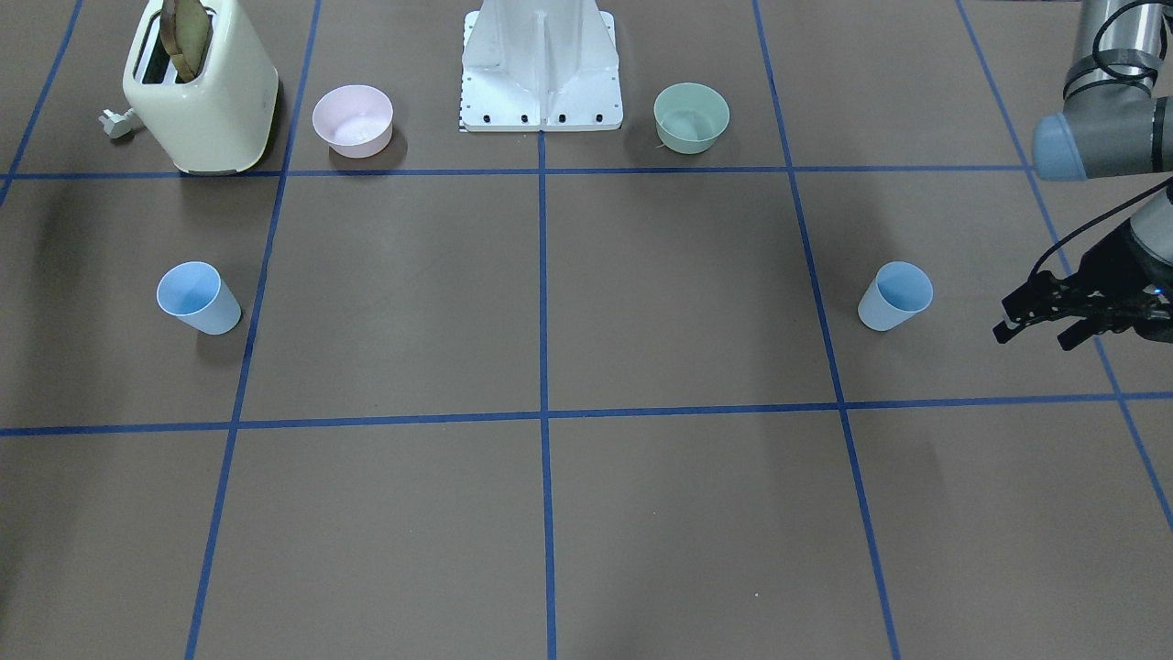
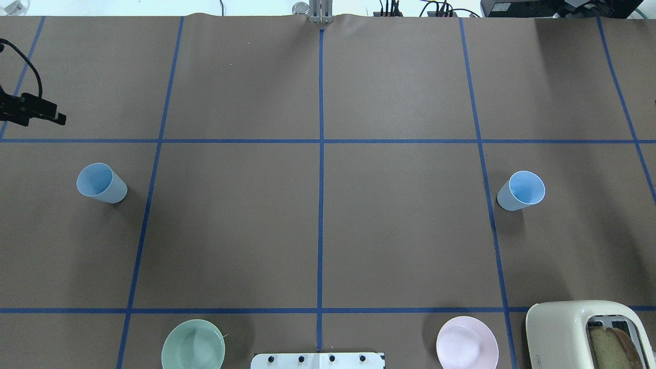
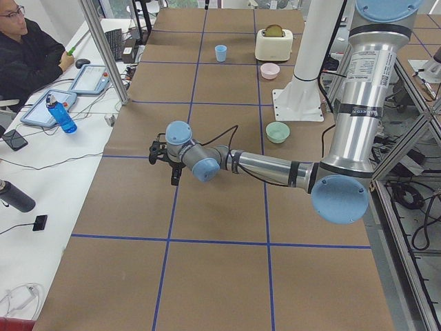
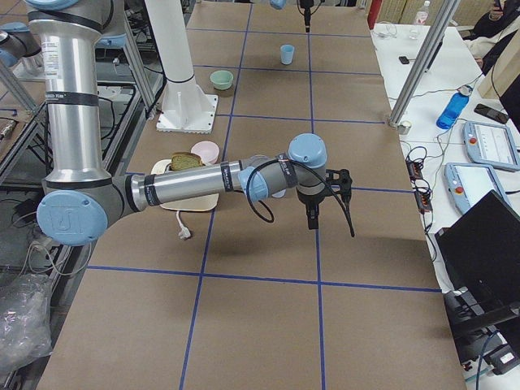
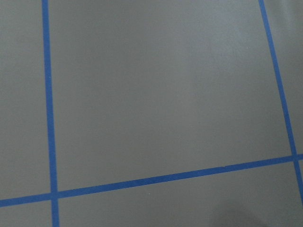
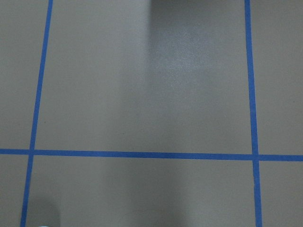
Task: Stack blue cups with both arms
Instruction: 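Move the left gripper down to the light-blue cup and grasp it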
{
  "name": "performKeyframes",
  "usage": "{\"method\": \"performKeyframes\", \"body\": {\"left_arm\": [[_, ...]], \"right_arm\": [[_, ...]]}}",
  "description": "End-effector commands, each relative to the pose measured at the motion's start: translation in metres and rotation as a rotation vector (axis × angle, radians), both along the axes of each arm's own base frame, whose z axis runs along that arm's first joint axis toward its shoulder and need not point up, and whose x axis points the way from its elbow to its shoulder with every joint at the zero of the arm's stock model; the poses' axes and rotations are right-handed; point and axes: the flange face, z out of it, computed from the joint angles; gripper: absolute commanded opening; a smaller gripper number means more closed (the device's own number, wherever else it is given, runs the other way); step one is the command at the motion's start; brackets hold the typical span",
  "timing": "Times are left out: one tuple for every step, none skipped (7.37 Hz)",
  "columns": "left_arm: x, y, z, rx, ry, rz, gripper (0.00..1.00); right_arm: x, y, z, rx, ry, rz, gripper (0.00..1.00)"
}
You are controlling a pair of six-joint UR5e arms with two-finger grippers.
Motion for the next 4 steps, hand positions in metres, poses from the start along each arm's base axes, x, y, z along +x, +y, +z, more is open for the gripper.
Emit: {"method": "performKeyframes", "body": {"left_arm": [[0.035, 0.044, -0.023, -0.029, 0.025, -0.001, 0.97], [0.054, 0.055, -0.029, -0.041, 0.024, 0.005, 0.97], [0.067, 0.06, -0.025, -0.033, 0.004, 0.011, 0.97], [0.071, 0.067, -0.015, -0.04, -0.016, 0.015, 0.97]], "right_arm": [[0.0, 0.0, 0.0, 0.0, -0.001, 0.0, 1.0], [0.0, 0.0, 0.0, 0.0, -0.001, 0.0, 1.0], [0.0, 0.001, 0.0, -0.001, 0.0, 0.0, 1.0], [0.0, 0.001, 0.0, -0.001, 0.0, 0.0, 1.0]]}}
